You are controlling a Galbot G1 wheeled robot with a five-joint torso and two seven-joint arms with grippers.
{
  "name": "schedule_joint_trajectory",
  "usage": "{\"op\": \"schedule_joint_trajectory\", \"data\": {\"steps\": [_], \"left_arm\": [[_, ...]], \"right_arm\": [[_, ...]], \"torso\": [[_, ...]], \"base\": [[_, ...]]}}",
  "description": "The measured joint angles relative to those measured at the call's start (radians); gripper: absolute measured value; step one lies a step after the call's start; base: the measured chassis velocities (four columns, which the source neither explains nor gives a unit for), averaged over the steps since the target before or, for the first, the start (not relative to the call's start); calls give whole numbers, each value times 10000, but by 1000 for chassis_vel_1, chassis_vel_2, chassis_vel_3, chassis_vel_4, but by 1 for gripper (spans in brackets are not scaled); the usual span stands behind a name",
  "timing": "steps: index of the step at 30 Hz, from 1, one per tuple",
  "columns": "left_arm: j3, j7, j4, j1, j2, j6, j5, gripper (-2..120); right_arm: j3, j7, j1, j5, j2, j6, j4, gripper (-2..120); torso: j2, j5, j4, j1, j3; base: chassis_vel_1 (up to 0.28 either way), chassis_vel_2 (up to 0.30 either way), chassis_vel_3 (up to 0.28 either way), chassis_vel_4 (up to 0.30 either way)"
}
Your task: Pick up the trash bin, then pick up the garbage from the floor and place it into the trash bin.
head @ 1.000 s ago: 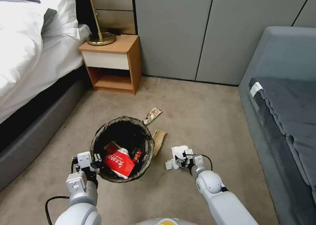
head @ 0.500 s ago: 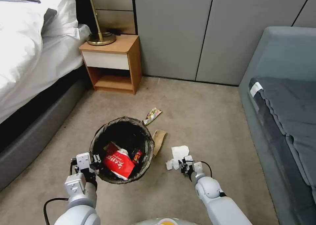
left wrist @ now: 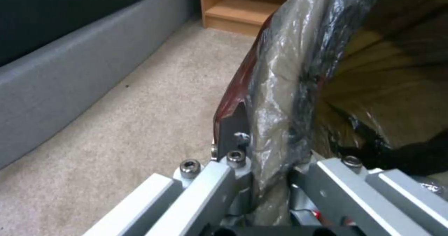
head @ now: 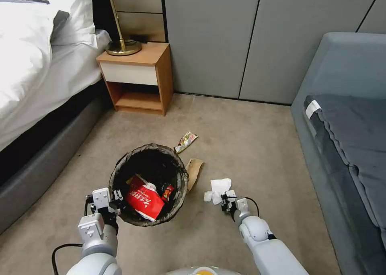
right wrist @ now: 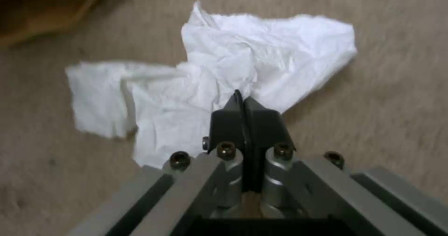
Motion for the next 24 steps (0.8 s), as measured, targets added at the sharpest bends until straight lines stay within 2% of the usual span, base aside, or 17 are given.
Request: {"op": "schedule_joint_trajectory", "data": {"steps": [6, 14, 20, 23, 24], "left_arm": [[-2, 0, 0, -59, 33, 23, -8, 0], [-18, 1, 3, -107, 41, 35, -56, 0], [-2, 1, 22, -147, 29, 37, -57, 0], [-14, 5, 77, -126, 27, 37, -56, 0], [-14, 5, 77, -126, 27, 37, -56, 0]], "right_arm": [[-31, 89, -180, 113, -93, 105, 756, 0], [31, 245, -852, 168, -283, 314, 2418, 0], [64, 354, -1109, 135, -327, 483, 2819, 0], [159, 426, -1557, 18, -369, 1069, 3854, 0], [159, 426, -1557, 18, -369, 1069, 3854, 0]], "torso": [[0, 0, 0, 0, 0], [0, -1, -1, 0, 0], [0, -1, -1, 0, 0], [0, 0, -2, 0, 0], [0, 0, -2, 0, 0]], "base": [[0, 0, 0, 0], [0, 0, 0, 0], [0, 0, 0, 0], [0, 0, 0, 0], [0, 0, 0, 0]]}}
